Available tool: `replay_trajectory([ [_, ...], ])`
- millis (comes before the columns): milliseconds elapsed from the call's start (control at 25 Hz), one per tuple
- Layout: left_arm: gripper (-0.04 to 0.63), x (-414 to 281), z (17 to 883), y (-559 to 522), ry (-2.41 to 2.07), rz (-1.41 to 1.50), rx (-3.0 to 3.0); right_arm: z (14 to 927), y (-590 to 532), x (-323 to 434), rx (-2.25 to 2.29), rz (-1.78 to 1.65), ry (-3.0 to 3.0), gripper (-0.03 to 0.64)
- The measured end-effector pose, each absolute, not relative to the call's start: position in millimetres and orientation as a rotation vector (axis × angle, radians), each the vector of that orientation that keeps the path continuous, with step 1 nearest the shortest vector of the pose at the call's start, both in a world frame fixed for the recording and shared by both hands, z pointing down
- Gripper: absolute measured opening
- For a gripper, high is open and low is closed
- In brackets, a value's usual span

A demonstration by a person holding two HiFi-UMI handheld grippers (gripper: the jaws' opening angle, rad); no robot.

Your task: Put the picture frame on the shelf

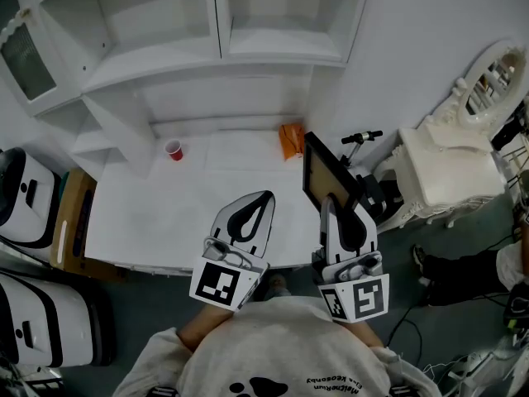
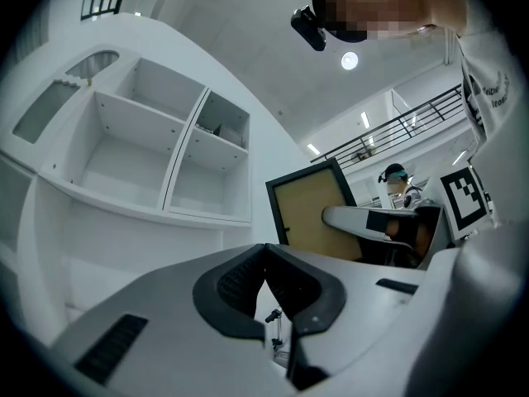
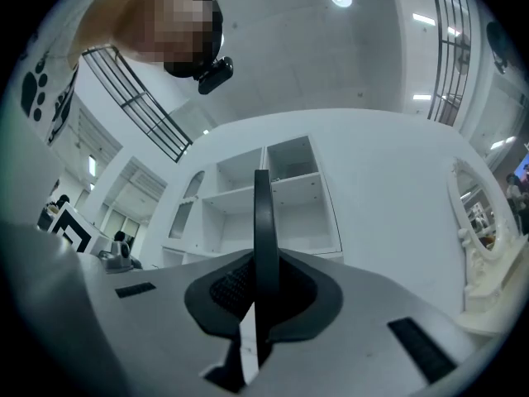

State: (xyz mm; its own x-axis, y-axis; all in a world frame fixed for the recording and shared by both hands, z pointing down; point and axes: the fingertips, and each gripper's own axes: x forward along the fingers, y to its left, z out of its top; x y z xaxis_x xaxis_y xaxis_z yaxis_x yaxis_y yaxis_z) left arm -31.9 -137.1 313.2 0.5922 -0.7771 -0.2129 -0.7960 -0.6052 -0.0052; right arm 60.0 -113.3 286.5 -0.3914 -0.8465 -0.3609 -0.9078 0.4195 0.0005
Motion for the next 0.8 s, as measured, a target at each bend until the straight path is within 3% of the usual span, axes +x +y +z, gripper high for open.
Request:
replay_trajectory([
  [800, 0.020, 0.8, 296.4, -248.3, 1.446, 0.285, -2.569, 269.3, -238.6, 84.8, -1.283, 0.313, 2.428, 0.052],
])
